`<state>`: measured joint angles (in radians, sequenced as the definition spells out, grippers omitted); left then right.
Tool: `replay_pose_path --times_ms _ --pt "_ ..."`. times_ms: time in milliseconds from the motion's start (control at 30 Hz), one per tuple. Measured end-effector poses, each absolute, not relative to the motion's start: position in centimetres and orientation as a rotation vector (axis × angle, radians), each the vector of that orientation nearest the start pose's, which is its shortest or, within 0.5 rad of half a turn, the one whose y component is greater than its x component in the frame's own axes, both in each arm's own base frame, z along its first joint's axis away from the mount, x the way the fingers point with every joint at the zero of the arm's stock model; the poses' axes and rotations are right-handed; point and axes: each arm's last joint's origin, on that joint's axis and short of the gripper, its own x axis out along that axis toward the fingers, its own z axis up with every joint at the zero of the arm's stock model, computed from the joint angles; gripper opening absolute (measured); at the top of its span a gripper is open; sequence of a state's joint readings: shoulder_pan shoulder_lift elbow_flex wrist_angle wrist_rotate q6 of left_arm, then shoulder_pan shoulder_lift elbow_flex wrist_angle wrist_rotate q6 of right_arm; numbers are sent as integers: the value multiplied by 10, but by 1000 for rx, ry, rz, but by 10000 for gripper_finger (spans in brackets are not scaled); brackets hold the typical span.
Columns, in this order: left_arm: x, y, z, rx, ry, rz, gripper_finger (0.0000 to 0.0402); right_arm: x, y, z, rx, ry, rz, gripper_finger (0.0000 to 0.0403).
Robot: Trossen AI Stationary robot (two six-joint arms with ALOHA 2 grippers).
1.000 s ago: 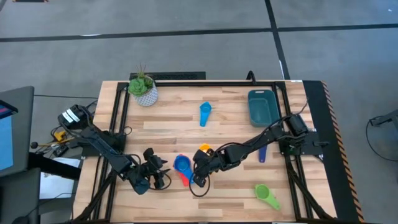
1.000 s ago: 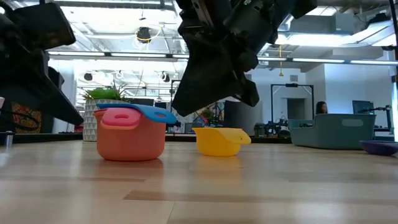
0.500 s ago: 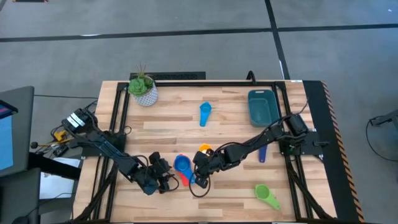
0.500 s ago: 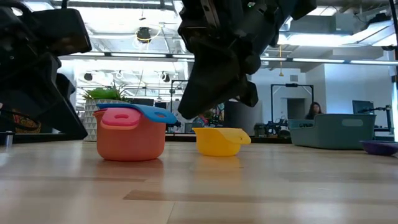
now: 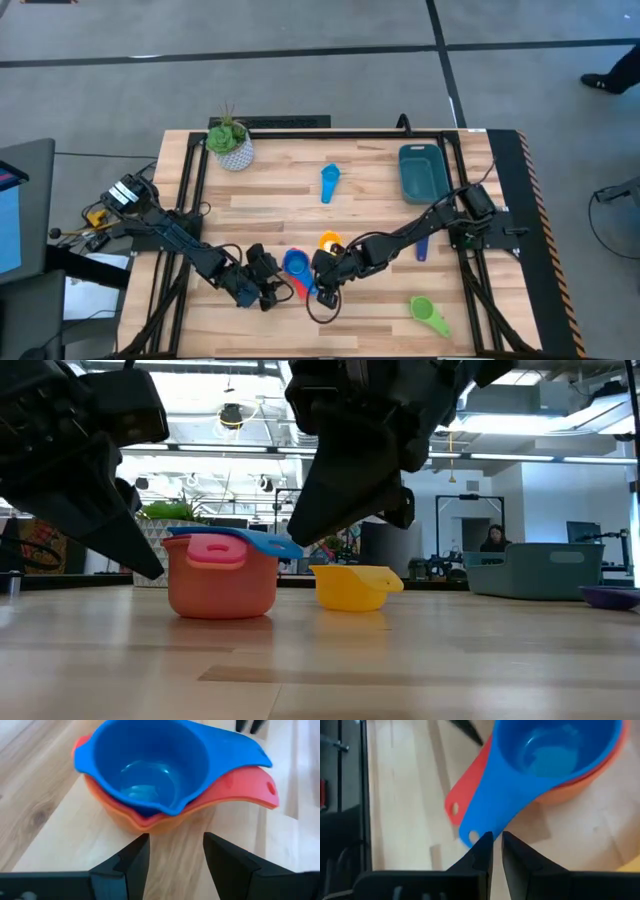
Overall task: Nest measuring cups in basket
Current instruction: Stack the blue measuring cup into the red measuring cup, then stack the yellow measuring cup into the blue measuring cup
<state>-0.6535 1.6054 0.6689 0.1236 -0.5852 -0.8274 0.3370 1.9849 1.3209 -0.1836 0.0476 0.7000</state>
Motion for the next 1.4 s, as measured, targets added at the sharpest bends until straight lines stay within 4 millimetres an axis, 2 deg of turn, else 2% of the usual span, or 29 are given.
replay_pose_path --times_ms 233,400,567,767,900,1100,1267,1400 --pt "240 -158 139 -346 634 204 173 397 128 166 467 907 -84 63" --pt "241 -155 139 -347 634 212 173 400 127 168 467 880 -61 63" --pt "245 -150 139 -352 629 232 173 404 131 157 488 895 1 63" --pt "249 -148 141 -367 630 204 173 407 132 162 493 856 21 63" --pt "250 -149 142 -373 622 194 173 410 137 172 498 783 63 63" --pt "252 -150 144 -383 610 162 173 412 136 174 504 758 72 63" --pt "251 -150 144 -388 632 144 173 407 134 179 478 795 54 63" --pt "249 -151 154 -402 599 127 173 396 128 191 449 826 -54 63"
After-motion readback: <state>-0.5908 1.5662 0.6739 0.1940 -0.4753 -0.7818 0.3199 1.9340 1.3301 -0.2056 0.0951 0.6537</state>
